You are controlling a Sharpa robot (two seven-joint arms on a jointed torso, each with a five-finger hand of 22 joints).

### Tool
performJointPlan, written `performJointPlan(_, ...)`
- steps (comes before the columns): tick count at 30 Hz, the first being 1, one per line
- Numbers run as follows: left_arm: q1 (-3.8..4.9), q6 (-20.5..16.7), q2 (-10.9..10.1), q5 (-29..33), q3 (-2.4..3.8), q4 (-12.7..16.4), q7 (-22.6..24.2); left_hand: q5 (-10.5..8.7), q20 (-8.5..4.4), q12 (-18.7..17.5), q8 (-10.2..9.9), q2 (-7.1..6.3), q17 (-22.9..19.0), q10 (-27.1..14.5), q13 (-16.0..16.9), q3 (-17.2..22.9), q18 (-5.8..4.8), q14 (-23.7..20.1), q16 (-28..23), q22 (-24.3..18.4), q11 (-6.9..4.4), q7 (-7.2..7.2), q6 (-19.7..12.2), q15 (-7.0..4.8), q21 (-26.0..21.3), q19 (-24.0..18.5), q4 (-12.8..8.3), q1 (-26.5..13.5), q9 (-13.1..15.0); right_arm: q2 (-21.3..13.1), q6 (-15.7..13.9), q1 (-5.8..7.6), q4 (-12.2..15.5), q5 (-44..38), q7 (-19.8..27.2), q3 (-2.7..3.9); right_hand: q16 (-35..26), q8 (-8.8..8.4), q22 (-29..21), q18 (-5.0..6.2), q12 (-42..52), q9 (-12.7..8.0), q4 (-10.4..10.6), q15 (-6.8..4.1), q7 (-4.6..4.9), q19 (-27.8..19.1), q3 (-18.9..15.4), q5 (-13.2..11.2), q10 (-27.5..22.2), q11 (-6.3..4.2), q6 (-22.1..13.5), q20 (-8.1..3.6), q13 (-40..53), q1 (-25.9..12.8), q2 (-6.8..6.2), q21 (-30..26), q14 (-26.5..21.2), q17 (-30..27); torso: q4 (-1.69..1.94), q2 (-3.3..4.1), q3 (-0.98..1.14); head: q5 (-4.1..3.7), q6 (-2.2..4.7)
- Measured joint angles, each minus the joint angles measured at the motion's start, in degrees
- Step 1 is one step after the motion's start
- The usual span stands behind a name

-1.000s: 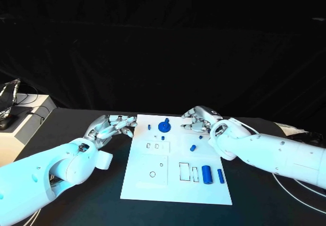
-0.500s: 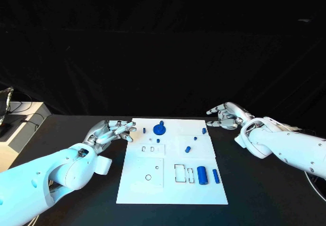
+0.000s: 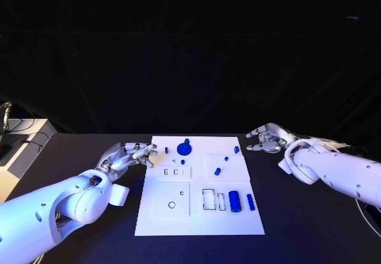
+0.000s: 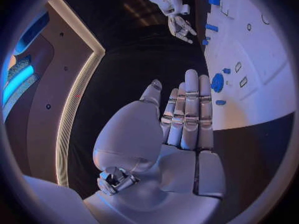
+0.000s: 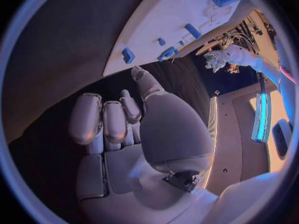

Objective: Assemble the parts on the task board

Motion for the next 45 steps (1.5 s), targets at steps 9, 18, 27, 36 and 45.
performJointPlan(9, -0.11, 0.0, 0.0, 0.0, 0.0, 0.0, 0.0, 0.0, 0.0, 0.0, 0.0, 0.0, 0.1, 0.0, 0.0, 0.0, 0.0, 0.0, 0.0, 0.0, 0.0, 0.0, 0.0, 0.0, 0.0, 0.0, 0.0, 0.0, 0.0, 2.8, 1.9, -0.14, -3.8, 1.1, -1.7, 0.0, 0.0, 0.0, 0.0, -0.05, 0.0, 0.0, 0.2, 0.0, 0.19, 0.0, -0.2, 0.5, 0.0, 0.0, -0.2, 0.0, 0.0, 0.0, 0.0, 0.0, 0.0, 0.2, 0.2, 0.4, 0.27, -0.09, -0.51)
performJointPlan(18, -0.13, 0.0, 0.1, 0.0, 0.0, 0.0, 0.1, 0.0, 0.0, 0.0, 0.0, 0.0, 0.1, 0.0, 0.0, -0.2, 0.0, 0.0, 0.0, 0.0, 0.0, 0.0, 0.0, 0.0, 0.0, 0.0, -0.2, 0.0, 0.0, 4.5, 3.9, -0.52, -5.1, 1.3, -2.8, -0.03, 0.0, 0.0, 0.0, -0.07, 0.0, 0.0, 0.0, 0.0, 0.18, 0.0, -0.3, 1.1, 0.0, 0.01, -0.2, 0.0, 0.1, 0.0, 0.0, 0.0, 0.0, 0.3, 0.37, 0.69, 0.41, -0.29, -0.98)
performJointPlan(27, -0.14, 0.0, 0.1, 0.0, 0.0, -0.1, 0.1, 0.0, 0.0, 0.0, 0.0, 0.0, 0.1, 0.0, 0.0, -0.2, 0.0, 0.0, 0.0, 0.0, 0.0, 0.01, 0.0, 0.0, 0.0, 0.0, -0.2, 0.0, 0.0, 5.1, 5.4, -0.81, -5.3, 0.3, -3.3, -0.04, 0.0, 0.0, 0.0, -0.08, 0.2, 0.0, -0.4, 0.0, 0.01, 0.0, -0.2, 1.8, 0.0, 0.01, 0.0, 0.0, 0.2, 0.2, 0.23, 0.0, 0.0, 0.5, 0.34, 0.69, 0.41, -0.02, -1.15)
performJointPlan(36, -0.14, 0.0, 0.1, 0.0, 0.0, -0.1, 0.1, 0.0, 0.0, 0.0, 0.0, 0.0, 0.1, 0.0, 0.0, -0.2, 0.0, 0.0, 0.0, 0.0, 0.0, 0.01, 0.0, 0.0, 0.0, 0.0, -0.2, 0.0, 0.0, 5.4, 5.6, -0.81, -5.4, -0.6, -3.5, 0.01, 0.0, 0.0, 0.0, -0.09, 0.5, 0.0, -0.7, 0.0, -0.03, 0.0, 0.1, 1.8, 0.0, 0.01, 0.4, 0.0, 0.3, -0.1, 0.51, 0.0, 0.0, 0.6, 0.37, 0.65, 0.35, 0.03, -1.34)
performJointPlan(45, -0.14, 0.0, 0.1, 0.0, 0.0, -0.1, 0.0, 0.0, 0.0, 0.0, 0.0, 0.0, 0.1, 0.0, 0.0, -0.2, 0.0, 0.0, 0.0, 0.0, 0.0, 0.01, 0.0, 0.0, 0.0, 0.0, -0.2, 0.0, 0.0, 5.8, 5.7, -0.83, -5.4, -1.0, -3.6, 0.01, 0.0, 0.0, 0.0, -0.11, 0.6, 0.0, -1.2, 0.0, -0.03, 0.0, 0.6, 1.8, 0.0, 0.04, 0.8, 0.0, 0.4, -0.5, 0.99, 0.0, 0.0, 0.7, 0.34, 0.65, 0.34, 0.1, -1.45)
